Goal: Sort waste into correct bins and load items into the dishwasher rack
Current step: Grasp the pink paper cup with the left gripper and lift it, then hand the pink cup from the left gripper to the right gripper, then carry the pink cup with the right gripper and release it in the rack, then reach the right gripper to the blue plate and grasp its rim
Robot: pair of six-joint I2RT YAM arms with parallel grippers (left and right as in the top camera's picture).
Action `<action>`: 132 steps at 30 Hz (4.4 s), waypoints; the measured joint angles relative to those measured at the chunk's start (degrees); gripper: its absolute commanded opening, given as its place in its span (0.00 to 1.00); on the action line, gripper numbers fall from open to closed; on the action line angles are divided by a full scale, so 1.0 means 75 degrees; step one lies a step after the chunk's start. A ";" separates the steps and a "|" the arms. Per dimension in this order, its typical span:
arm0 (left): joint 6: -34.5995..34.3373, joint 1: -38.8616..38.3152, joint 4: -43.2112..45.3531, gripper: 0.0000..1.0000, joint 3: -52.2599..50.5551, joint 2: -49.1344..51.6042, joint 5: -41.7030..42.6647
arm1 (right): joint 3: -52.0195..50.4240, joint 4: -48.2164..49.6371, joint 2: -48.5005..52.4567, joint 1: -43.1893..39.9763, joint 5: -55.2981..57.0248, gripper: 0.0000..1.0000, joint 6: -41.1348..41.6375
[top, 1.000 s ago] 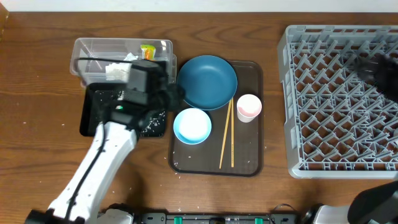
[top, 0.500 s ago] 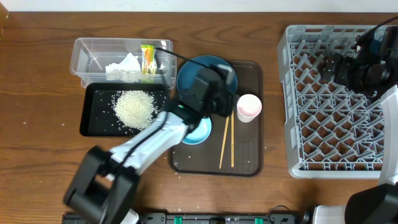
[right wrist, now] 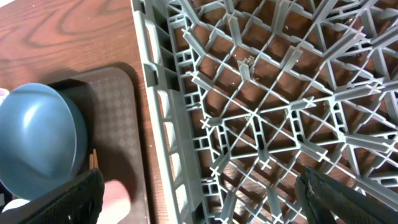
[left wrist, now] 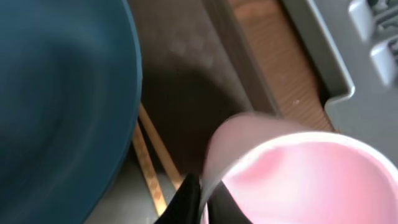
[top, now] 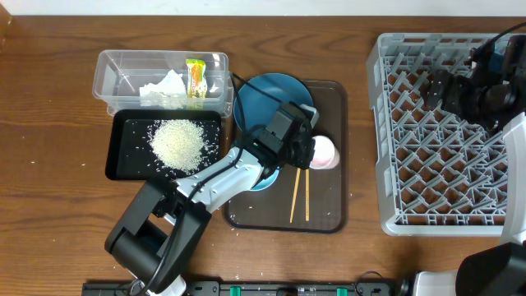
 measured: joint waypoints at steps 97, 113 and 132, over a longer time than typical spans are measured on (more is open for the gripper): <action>-0.0079 0.4398 -0.4080 0.40 0.0012 -0.4511 0.0507 | 0.5027 -0.3789 0.3561 -0.2704 0.2343 0.01 0.0128; -0.0055 0.4398 -0.4162 0.40 0.0012 -0.4511 0.0507 | 0.5254 -0.3316 0.5068 -0.2978 0.1836 0.99 0.0117; -0.0029 0.4401 -0.5085 0.48 0.0012 -0.4307 -0.0149 | 0.5963 -0.2973 0.4310 -0.0181 -0.0609 0.99 -0.0612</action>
